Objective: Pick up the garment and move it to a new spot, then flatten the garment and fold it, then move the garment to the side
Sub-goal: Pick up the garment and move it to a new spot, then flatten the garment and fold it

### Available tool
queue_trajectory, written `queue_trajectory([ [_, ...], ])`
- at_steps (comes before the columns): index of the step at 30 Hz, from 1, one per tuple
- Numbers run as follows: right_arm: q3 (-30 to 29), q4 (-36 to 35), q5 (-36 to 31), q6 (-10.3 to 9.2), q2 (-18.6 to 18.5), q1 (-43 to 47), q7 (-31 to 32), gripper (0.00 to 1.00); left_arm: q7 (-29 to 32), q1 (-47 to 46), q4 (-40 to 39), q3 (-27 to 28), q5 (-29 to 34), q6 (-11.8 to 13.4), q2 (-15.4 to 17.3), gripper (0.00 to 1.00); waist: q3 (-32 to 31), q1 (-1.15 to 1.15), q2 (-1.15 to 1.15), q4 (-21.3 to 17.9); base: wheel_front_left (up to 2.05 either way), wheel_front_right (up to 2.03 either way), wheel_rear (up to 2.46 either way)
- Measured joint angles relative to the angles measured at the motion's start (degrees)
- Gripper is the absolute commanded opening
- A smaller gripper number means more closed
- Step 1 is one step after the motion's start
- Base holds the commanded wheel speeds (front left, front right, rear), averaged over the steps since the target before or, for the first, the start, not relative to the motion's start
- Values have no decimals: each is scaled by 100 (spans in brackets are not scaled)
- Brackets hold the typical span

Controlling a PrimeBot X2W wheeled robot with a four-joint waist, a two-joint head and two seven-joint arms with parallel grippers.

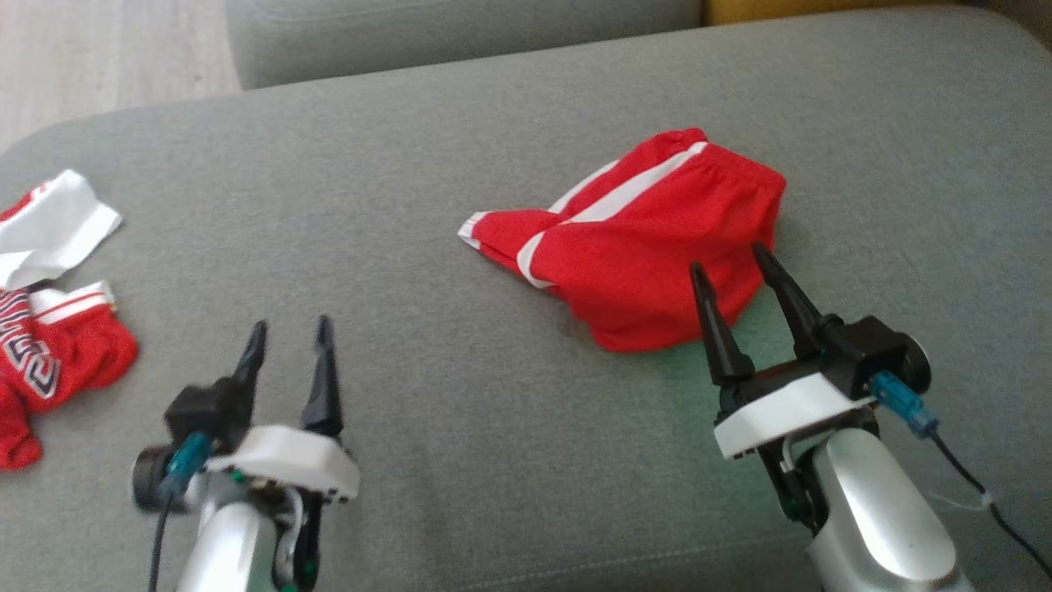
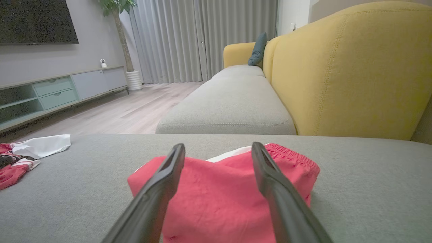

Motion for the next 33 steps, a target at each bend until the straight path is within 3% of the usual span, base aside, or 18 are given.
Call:
queue_trajectory([
  [5,-91,122,-49,0,3,63,0,100,0,359,-253,170,13,74,0,100,-63,0,0,134,0,0,0],
  [11,-456,437,-307,0,7,-61,0,100,0,381,-353,-104,-52,125,-13,100,135,0,0,266,0,0,0],
  [15,-566,789,-632,0,-91,-657,0,100,1,255,-355,-331,-105,140,-20,100,372,0,0,399,0,0,0],
  [24,-454,2499,-664,0,-769,-2467,7,100,0,-68,-322,-769,-120,147,-24,100,906,1,0,811,0,0,0],
  [33,-96,3958,-160,1,-1133,-3385,421,100,0,-276,-165,-1065,-135,110,-26,100,1283,1,0,1105,0,0,0],
])
